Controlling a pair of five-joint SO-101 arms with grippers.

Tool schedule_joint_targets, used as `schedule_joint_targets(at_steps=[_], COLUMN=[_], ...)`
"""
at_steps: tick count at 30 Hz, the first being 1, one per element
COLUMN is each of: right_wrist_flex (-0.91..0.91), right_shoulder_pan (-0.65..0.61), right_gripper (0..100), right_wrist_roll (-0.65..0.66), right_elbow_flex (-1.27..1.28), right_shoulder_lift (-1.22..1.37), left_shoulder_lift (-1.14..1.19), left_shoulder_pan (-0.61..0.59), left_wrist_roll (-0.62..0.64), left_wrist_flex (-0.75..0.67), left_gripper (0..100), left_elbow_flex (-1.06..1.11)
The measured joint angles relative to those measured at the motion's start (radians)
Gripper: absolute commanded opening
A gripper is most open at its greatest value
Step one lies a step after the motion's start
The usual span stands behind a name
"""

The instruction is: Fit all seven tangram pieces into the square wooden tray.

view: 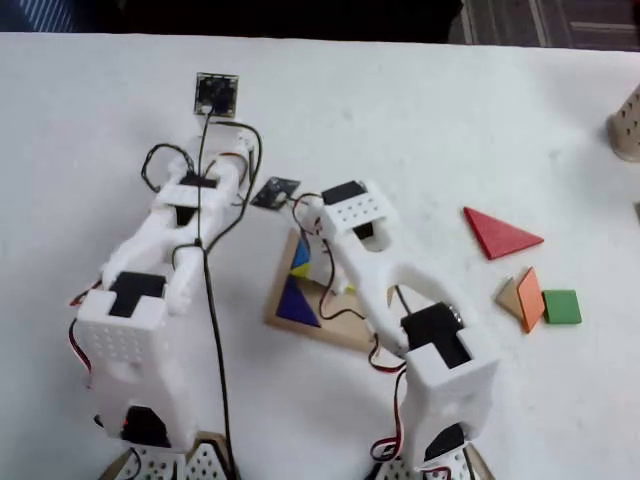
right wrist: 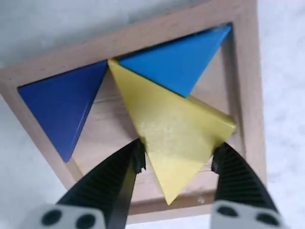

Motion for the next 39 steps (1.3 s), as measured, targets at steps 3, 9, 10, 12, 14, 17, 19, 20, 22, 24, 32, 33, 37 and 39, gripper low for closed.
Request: schedule_joint_targets(at_steps=[3, 9, 10, 12, 14, 17, 19, 20, 22, 24, 32, 33, 37, 39], right_wrist_flex=[0.003, 0.025, 0.025, 0.025, 0.025, 0.025, 0.025, 0.025, 0.025, 0.005, -0.098, -0.106, -0.117, -0.117], right_shoulder_pan=[0.000, 0.002, 0.002, 0.002, 0.002, 0.002, 0.002, 0.002, 0.006, 0.021, 0.089, 0.089, 0.087, 0.080], right_gripper=[5.7, 3.1, 3.0, 1.9, 1.8, 1.8, 1.8, 1.8, 1.8, 1.8, 1.8, 1.8, 1.8, 1.8], right_wrist_roll=[0.000, 0.002, 0.002, 0.002, 0.002, 0.002, 0.002, -0.005, -0.049, -0.092, -0.198, -0.204, -0.210, -0.212], right_elbow_flex=[0.000, 0.000, 0.000, 0.000, 0.000, 0.000, 0.002, 0.003, 0.005, 0.005, 0.005, 0.005, 0.005, -0.003], right_shoulder_lift=[0.000, -0.002, -0.002, -0.002, -0.002, -0.002, -0.014, -0.023, -0.043, -0.074, -0.112, -0.112, -0.112, -0.112], left_shoulder_lift=[0.000, 0.000, 0.000, 0.000, 0.000, 0.000, 0.000, 0.000, 0.000, 0.000, 0.000, 0.000, 0.000, 0.000], left_shoulder_pan=[0.000, 0.000, 0.000, 0.000, 0.000, 0.000, 0.000, 0.000, 0.000, 0.000, 0.000, 0.000, 0.000, 0.000], left_wrist_roll=[0.000, 0.000, 0.000, 0.000, 0.000, 0.000, 0.000, 0.000, 0.000, 0.000, 0.000, 0.000, 0.000, 0.000], left_wrist_flex=[0.000, 0.000, 0.000, 0.000, 0.000, 0.000, 0.000, 0.000, 0.000, 0.000, 0.000, 0.000, 0.000, 0.000], left_gripper=[2, 2, 2, 2, 2, 2, 2, 2, 2, 2, 2, 2, 2, 2], left_elbow_flex=[0.000, 0.000, 0.000, 0.000, 0.000, 0.000, 0.000, 0.000, 0.000, 0.000, -0.002, -0.002, -0.002, -0.002])
